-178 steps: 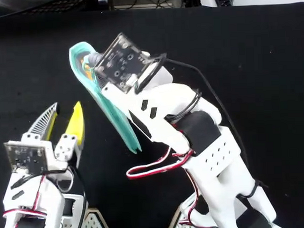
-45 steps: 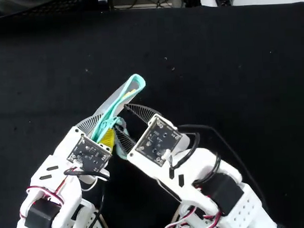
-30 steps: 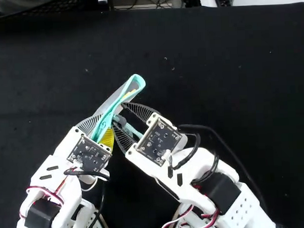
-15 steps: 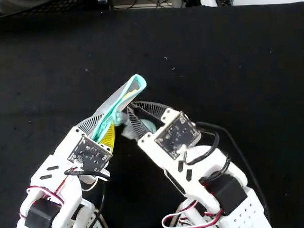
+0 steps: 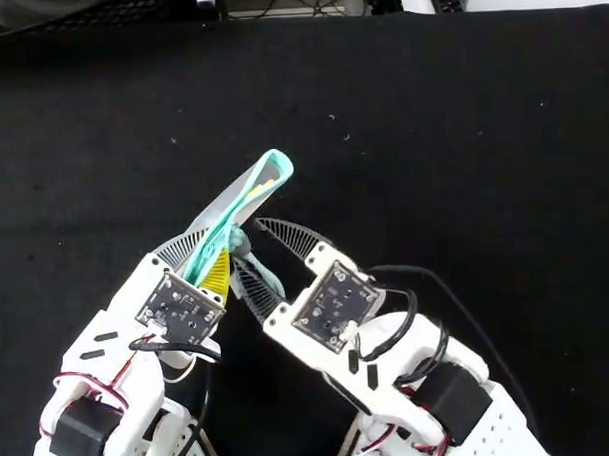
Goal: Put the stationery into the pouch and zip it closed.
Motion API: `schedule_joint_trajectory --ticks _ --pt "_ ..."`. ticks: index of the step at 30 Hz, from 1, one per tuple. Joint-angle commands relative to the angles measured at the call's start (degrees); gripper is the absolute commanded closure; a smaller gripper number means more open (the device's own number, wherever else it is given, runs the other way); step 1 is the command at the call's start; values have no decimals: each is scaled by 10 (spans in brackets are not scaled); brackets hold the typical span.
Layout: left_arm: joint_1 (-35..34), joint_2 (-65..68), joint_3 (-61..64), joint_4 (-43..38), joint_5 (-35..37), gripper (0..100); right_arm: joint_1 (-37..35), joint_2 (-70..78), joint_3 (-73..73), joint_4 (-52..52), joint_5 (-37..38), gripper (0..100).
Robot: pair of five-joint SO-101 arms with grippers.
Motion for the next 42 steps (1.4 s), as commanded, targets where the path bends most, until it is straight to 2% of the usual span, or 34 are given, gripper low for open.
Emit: schedule_joint_trajectory --ticks 1,11,25,30,42 --pt "-3 3 3 4 -2 970 -15 -3 -22 -11 -14 858" --pt "0 3 3 4 -1 970 -14 -3 34 -116 -14 868" --pt "1 3 3 4 -1 970 5 -3 52 -121 -25 869" --pt "1 3 3 5 -1 970 40 -9 48 -121 -25 990" --pt "-2 3 3 4 -1 970 43 -9 44 -117 -23 959"
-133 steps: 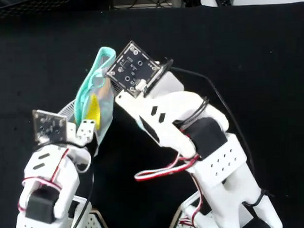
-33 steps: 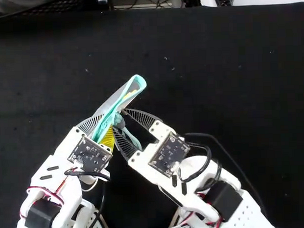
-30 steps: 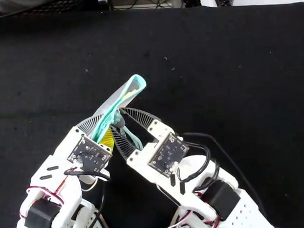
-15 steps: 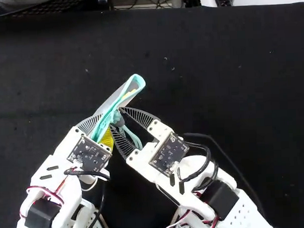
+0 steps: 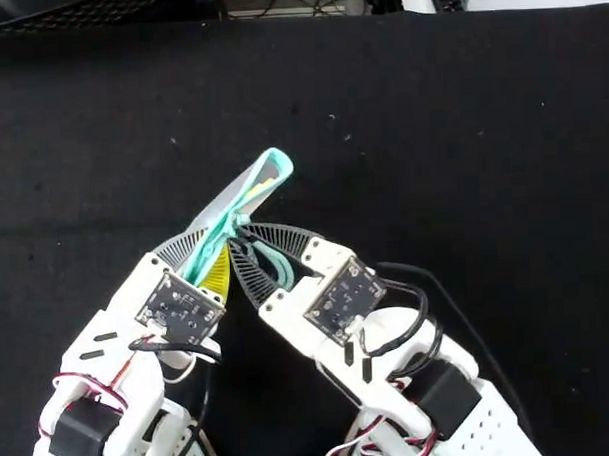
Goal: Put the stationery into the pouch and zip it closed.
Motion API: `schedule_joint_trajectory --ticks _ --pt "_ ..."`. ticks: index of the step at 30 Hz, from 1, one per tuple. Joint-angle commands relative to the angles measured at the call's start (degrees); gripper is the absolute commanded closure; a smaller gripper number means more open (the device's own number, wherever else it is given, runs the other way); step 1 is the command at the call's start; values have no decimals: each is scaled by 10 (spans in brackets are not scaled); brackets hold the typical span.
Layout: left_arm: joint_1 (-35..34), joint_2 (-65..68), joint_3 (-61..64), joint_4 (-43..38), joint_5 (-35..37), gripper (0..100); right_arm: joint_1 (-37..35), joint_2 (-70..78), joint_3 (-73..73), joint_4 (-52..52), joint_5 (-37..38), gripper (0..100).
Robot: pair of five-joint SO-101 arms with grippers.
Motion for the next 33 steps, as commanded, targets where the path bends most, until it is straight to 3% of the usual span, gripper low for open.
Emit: schedule_joint_trajectory --ticks 1,10,16,24,29,33 --pt "-2 3 3 4 -2 970 17 -4 -8 -6 -4 959" --pt "-3 3 3 5 -2 970 18 -4 -61 92 -1 986" --pt "-3 3 3 4 -2 970 17 -4 -84 149 40 986" --pt "-3 3 3 5 -2 970 14 0 -80 127 38 984" --pt "-3 3 3 4 -2 970 -17 1 -80 126 34 850" --pt "-3 3 3 4 -2 970 -43 3 -67 98 15 869"
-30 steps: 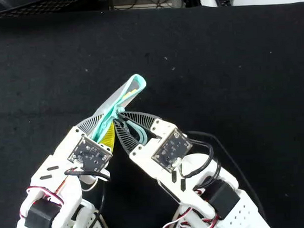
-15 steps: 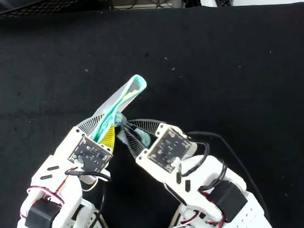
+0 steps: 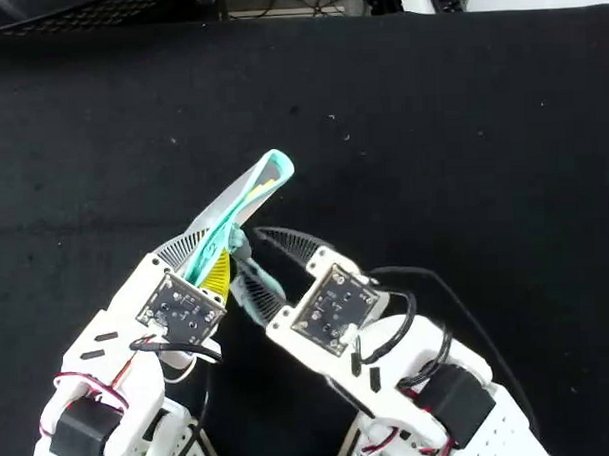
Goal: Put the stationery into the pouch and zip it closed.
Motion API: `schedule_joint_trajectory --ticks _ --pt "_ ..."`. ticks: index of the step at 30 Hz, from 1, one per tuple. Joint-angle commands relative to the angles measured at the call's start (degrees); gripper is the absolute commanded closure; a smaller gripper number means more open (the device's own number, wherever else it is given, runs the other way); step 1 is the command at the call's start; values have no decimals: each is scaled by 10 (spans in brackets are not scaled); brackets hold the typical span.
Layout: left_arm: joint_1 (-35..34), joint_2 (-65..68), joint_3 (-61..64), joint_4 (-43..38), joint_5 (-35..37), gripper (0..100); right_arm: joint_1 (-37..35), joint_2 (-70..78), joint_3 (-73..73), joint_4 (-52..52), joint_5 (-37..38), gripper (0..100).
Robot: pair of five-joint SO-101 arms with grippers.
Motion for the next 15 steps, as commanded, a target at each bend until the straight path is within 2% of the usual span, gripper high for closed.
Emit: schedule_joint_trajectory --ticks 1,6,15 --pt "-4 3 3 4 0 970 -13 3 0 -46 -11 868" --pt "-4 3 3 4 0 970 -13 3 40 -119 -14 868" --pt "-1 3 2 4 0 970 -12 6 42 -128 -14 868"
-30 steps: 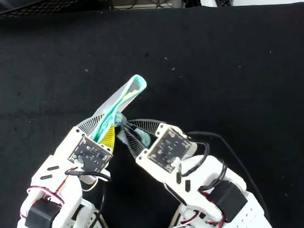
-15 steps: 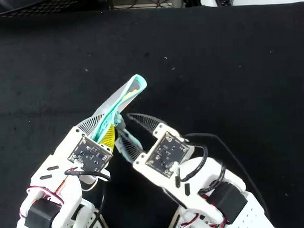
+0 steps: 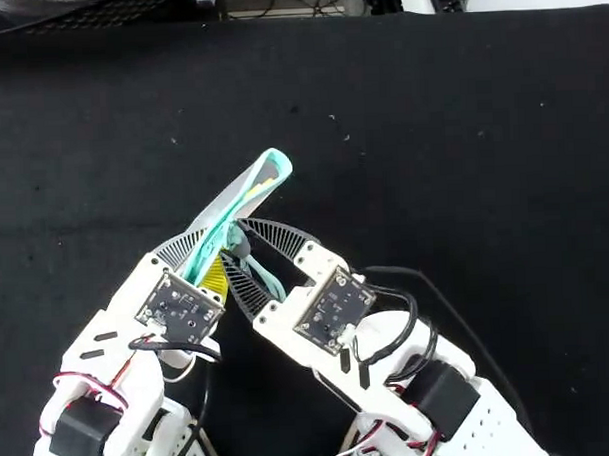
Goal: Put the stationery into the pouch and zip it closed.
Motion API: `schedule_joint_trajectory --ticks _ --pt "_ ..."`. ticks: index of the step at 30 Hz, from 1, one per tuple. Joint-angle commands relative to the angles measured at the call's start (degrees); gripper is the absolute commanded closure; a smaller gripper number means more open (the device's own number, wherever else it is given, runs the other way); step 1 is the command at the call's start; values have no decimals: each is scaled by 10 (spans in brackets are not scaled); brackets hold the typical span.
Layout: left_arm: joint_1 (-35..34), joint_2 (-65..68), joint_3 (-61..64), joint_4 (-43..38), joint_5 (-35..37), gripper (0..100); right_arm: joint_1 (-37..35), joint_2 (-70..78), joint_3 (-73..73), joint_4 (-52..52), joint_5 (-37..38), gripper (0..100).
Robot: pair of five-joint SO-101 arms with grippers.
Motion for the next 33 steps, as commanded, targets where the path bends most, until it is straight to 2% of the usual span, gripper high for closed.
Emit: schedule_joint_trajectory --ticks 1,9,19,26,33 --pt "0 3 1 4 -3 970 -3 9 -3 -18 -4 868" --pt "0 2 2 7 -3 970 26 61 -7 -55 -4 871" --pt "-3 2 2 4 -3 970 26 -33 -2 -11 -4 871" --pt "-3 2 3 4 -3 970 26 -38 13 -11 -4 871" --pt "-3 2 3 4 -3 970 -9 -37 14 -9 -4 871"
